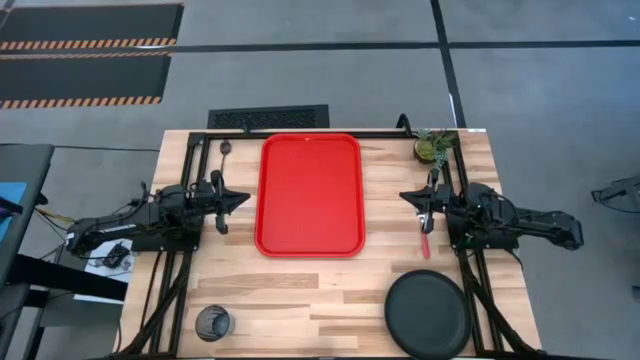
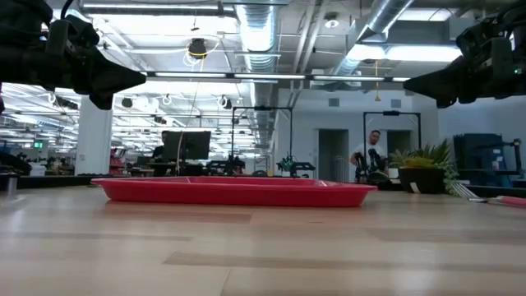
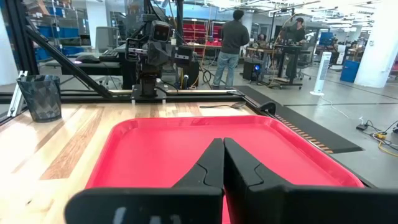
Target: Pick and place plate/cup/fork/spoon on tray
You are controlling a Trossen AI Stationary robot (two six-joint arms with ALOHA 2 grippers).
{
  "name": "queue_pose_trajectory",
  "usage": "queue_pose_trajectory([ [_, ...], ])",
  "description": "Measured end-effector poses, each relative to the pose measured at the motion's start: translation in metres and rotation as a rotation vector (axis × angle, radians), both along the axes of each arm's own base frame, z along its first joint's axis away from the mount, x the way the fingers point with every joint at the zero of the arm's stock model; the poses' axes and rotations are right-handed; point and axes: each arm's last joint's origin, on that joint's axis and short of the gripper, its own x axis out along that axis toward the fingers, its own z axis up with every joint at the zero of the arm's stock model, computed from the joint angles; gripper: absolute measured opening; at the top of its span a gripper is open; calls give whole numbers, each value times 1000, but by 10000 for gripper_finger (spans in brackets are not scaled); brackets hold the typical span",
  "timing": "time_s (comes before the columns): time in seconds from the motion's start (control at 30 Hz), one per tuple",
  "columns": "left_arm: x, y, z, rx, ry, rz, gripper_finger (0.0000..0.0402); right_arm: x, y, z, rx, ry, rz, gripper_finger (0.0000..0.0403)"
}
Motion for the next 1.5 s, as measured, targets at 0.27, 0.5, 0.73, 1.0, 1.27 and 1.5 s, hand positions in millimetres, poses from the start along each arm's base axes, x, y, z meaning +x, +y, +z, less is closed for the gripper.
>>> queue_pose_trajectory([
  [0.27,0,0,0,0,0,0,0,0,0,0,0,0,0,16],
  [0.5,0,0,2,-22,-28,0,0,0,0,0,0,0,0,16],
  [0.73,-1,0,3,-71,-18,-5,0,0,0,0,0,0,0,16],
  [1.0,-1,1,6,-114,-58,25,0,0,0,0,0,0,0,16],
  [1.27,7,-1,8,-122,-34,-84,0,0,0,0,0,0,0,16],
  [1.5,28,6,23,-181,157,-19,0,0,0,0,0,0,0,16],
])
